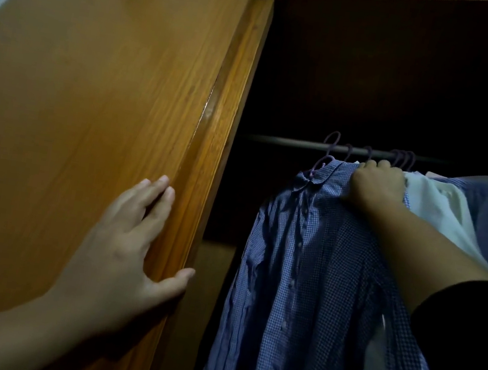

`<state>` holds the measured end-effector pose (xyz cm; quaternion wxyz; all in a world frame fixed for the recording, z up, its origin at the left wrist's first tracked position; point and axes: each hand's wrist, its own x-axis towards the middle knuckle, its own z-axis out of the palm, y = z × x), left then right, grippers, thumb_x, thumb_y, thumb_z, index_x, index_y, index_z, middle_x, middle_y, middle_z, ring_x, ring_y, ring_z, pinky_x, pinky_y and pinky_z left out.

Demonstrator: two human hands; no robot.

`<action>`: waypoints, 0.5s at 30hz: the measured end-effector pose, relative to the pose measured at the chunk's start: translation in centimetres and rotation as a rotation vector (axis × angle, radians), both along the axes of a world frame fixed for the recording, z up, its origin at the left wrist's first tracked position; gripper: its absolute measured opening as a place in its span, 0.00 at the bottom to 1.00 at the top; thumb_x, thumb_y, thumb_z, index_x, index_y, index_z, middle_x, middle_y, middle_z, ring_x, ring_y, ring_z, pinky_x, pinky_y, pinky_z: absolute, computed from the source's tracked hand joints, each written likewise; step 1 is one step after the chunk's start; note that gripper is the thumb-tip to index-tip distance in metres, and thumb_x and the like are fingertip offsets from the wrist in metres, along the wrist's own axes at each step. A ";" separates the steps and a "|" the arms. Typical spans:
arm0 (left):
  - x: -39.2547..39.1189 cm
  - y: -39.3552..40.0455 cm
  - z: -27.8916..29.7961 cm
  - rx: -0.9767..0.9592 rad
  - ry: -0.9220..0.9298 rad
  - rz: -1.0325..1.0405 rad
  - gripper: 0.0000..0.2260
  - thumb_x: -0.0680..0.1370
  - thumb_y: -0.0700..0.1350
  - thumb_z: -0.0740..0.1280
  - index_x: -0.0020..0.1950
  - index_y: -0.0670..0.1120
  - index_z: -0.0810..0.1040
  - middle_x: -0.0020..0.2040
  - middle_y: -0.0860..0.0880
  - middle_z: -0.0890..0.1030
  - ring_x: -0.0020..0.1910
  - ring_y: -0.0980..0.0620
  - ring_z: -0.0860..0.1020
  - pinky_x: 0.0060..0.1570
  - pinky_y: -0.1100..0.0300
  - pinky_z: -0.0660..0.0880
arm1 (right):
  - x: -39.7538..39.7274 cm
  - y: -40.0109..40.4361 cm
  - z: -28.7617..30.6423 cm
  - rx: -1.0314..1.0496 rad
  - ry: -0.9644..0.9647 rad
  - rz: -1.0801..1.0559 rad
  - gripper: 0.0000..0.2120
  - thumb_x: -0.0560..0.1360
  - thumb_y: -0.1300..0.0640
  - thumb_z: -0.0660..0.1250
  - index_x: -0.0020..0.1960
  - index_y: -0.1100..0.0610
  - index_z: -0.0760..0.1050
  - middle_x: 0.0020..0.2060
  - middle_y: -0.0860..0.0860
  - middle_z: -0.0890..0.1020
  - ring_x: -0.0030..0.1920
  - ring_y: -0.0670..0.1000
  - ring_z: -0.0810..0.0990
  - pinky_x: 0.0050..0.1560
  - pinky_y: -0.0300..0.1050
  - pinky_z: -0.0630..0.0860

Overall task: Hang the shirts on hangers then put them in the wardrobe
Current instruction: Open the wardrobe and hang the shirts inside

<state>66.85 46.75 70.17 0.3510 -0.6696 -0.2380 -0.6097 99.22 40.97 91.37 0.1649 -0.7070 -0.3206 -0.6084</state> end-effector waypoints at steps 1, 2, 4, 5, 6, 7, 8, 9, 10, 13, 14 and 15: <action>0.0 0.1 0.0 0.001 -0.002 0.001 0.42 0.70 0.66 0.60 0.73 0.38 0.64 0.74 0.44 0.64 0.72 0.47 0.58 0.63 0.46 0.60 | 0.2 0.1 0.1 0.002 0.002 0.002 0.28 0.74 0.41 0.65 0.65 0.60 0.70 0.60 0.56 0.75 0.59 0.57 0.72 0.53 0.49 0.70; 0.0 0.1 -0.1 -0.001 -0.006 0.000 0.42 0.70 0.67 0.59 0.74 0.38 0.64 0.74 0.45 0.63 0.72 0.47 0.58 0.63 0.46 0.61 | 0.3 0.2 0.2 0.004 0.004 0.004 0.28 0.74 0.41 0.65 0.65 0.60 0.70 0.60 0.56 0.75 0.59 0.57 0.72 0.53 0.49 0.70; 0.0 0.2 -0.1 -0.006 -0.009 -0.001 0.43 0.71 0.70 0.57 0.74 0.39 0.63 0.74 0.45 0.63 0.73 0.47 0.58 0.62 0.46 0.62 | 0.6 0.3 0.5 0.006 0.007 0.003 0.29 0.74 0.40 0.65 0.65 0.60 0.70 0.60 0.56 0.75 0.59 0.57 0.72 0.52 0.49 0.70; 0.0 0.3 -0.1 -0.008 -0.009 -0.001 0.43 0.73 0.71 0.54 0.74 0.39 0.63 0.75 0.45 0.63 0.73 0.47 0.58 0.62 0.45 0.62 | 0.7 0.4 0.6 0.004 0.007 0.001 0.29 0.74 0.40 0.65 0.65 0.60 0.70 0.60 0.56 0.75 0.58 0.57 0.72 0.52 0.49 0.70; 0.0 0.3 -0.1 -0.007 -0.008 -0.001 0.43 0.73 0.72 0.52 0.74 0.39 0.63 0.75 0.45 0.63 0.73 0.47 0.58 0.62 0.45 0.62 | 0.9 0.4 0.7 0.001 0.006 -0.003 0.28 0.74 0.40 0.64 0.65 0.60 0.70 0.59 0.56 0.75 0.58 0.57 0.72 0.51 0.48 0.70; 0.0 0.4 -0.1 -0.003 -0.008 0.000 0.43 0.73 0.72 0.52 0.74 0.39 0.63 0.75 0.45 0.63 0.73 0.46 0.59 0.62 0.45 0.62 | 1.1 0.5 0.8 -0.002 0.003 -0.007 0.28 0.74 0.40 0.64 0.64 0.60 0.70 0.59 0.56 0.75 0.58 0.57 0.73 0.50 0.48 0.70; 0.0 0.4 -0.1 0.003 -0.011 0.002 0.43 0.73 0.71 0.54 0.74 0.39 0.64 0.75 0.45 0.62 0.73 0.47 0.59 0.62 0.45 0.63 | 1.2 0.6 0.8 -0.008 0.000 -0.012 0.28 0.74 0.39 0.64 0.64 0.59 0.71 0.59 0.56 0.76 0.57 0.57 0.73 0.50 0.48 0.70; 0.1 0.4 -0.1 0.008 -0.014 0.005 0.42 0.72 0.70 0.56 0.74 0.39 0.64 0.75 0.46 0.62 0.73 0.47 0.58 0.62 0.45 0.63 | 1.3 0.6 0.8 -0.016 -0.001 -0.018 0.28 0.74 0.39 0.64 0.64 0.59 0.71 0.58 0.56 0.76 0.57 0.56 0.73 0.48 0.47 0.69; 0.1 0.3 -0.1 0.011 -0.016 0.010 0.42 0.71 0.69 0.57 0.74 0.39 0.64 0.75 0.46 0.62 0.73 0.48 0.58 0.62 0.45 0.62 | 1.4 0.7 0.8 -0.027 -0.002 -0.025 0.27 0.74 0.40 0.64 0.63 0.59 0.72 0.58 0.56 0.76 0.57 0.56 0.73 0.47 0.47 0.69; 0.0 0.3 -0.1 0.012 -0.011 0.013 0.42 0.74 0.71 0.52 0.74 0.39 0.64 0.75 0.46 0.62 0.73 0.49 0.58 0.62 0.46 0.62 | 1.4 0.9 0.8 -0.062 0.003 -0.033 0.24 0.75 0.41 0.64 0.61 0.58 0.74 0.56 0.55 0.76 0.55 0.56 0.73 0.45 0.46 0.67; 0.0 0.3 -0.1 0.010 -0.007 0.009 0.42 0.74 0.71 0.51 0.74 0.39 0.63 0.75 0.46 0.62 0.73 0.49 0.58 0.62 0.46 0.62 | 1.4 1.0 0.8 -0.076 -0.002 -0.042 0.22 0.75 0.42 0.63 0.60 0.57 0.74 0.56 0.55 0.76 0.55 0.55 0.73 0.44 0.46 0.67; 0.0 0.3 -0.2 0.007 -0.003 0.007 0.42 0.75 0.71 0.51 0.74 0.39 0.63 0.75 0.46 0.62 0.73 0.48 0.58 0.62 0.45 0.62 | 1.4 1.2 0.8 -0.090 -0.014 -0.055 0.19 0.76 0.45 0.63 0.60 0.58 0.74 0.55 0.55 0.76 0.54 0.55 0.73 0.44 0.46 0.67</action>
